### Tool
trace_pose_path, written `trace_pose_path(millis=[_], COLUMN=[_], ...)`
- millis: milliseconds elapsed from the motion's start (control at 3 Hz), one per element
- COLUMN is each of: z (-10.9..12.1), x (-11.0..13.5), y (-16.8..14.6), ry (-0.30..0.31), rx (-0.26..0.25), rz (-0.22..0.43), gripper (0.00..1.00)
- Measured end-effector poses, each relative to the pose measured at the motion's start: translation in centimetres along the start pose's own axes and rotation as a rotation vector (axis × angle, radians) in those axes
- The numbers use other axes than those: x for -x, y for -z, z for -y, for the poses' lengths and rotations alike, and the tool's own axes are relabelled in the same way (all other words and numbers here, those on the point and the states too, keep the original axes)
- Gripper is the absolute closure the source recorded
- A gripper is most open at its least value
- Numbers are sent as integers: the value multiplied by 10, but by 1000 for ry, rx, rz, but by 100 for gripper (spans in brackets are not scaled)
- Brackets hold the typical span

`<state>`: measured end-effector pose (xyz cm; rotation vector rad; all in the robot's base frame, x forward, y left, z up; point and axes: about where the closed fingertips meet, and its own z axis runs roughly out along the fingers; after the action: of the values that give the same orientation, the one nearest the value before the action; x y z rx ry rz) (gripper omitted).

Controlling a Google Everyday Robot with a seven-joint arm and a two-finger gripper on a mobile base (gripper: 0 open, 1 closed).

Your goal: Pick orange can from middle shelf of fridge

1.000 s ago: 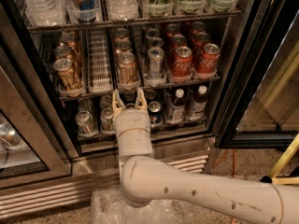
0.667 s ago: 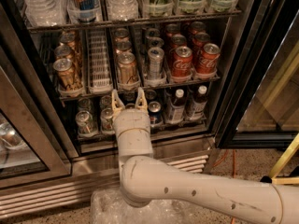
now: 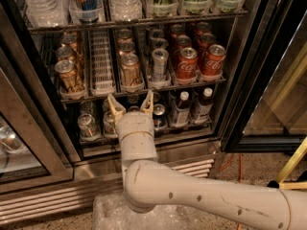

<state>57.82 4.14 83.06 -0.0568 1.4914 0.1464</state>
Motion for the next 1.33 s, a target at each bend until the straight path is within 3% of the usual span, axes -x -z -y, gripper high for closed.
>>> trace_pose_path(millis=[333, 1333], z=[-1, -1], x=[1, 0], y=[0, -5], ry=[0, 17], rx=[5, -6], rz=[1, 5], gripper=[38, 34])
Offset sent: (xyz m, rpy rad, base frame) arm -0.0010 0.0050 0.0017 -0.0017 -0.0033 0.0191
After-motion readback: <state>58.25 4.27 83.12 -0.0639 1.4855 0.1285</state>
